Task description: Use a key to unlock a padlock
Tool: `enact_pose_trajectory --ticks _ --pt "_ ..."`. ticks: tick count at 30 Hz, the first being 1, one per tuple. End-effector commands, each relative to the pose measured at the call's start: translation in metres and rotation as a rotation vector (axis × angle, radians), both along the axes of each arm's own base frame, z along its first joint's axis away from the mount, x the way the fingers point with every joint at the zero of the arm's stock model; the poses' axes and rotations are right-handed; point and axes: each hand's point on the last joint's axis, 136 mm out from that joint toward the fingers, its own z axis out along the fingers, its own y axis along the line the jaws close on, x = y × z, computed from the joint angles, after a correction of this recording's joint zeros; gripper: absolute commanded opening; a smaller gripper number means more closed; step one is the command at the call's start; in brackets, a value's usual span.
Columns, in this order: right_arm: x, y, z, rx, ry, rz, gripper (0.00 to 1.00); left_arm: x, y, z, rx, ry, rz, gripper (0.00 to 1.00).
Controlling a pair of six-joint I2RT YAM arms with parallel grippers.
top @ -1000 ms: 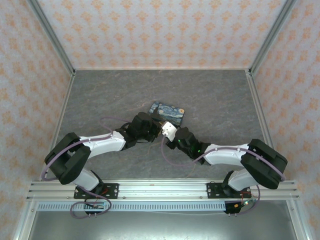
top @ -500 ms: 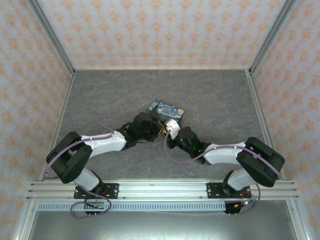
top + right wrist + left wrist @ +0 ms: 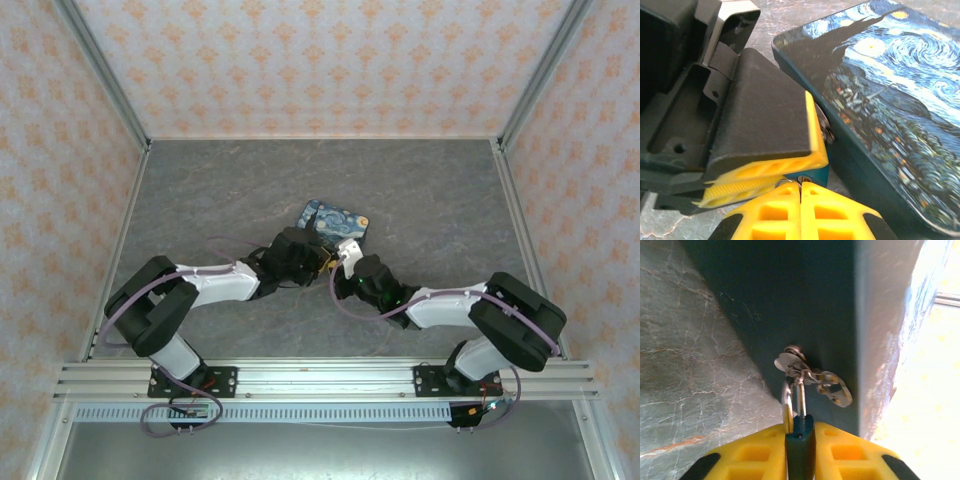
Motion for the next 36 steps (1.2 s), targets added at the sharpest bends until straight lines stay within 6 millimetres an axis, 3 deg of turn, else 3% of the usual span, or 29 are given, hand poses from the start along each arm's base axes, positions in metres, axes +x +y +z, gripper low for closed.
enact_pose_trajectory --ticks 1,10,20,29,33,36 --pt "0.008 -0.003 0.003 0.082 0.014 -0.089 0.00 -0.009 -0.013 -0.003 -0.022 0.007 -0.054 0.22" --pt "0.006 -0.005 -0.017 0.175 0.110 -0.163 0.00 -0.012 0.005 0.002 0.047 -0.012 -0.048 0.41" --pt "0.001 -0.001 -0.012 0.358 0.215 -0.208 0.00 -0.017 0.044 0.015 0.118 -0.041 -0.017 0.67" --pt "-0.003 -0.002 -0.024 0.486 0.403 -0.295 0.00 -0.015 0.092 0.030 0.206 -0.077 0.011 0.75" --pt "-0.002 -0.003 -0.026 0.534 0.455 -0.320 0.00 -0.006 0.114 0.039 0.259 -0.094 -0.003 0.80" --pt "-0.001 -0.002 -0.028 0.550 0.484 -0.324 0.00 0.005 0.118 0.046 0.284 -0.121 -0.051 0.82"
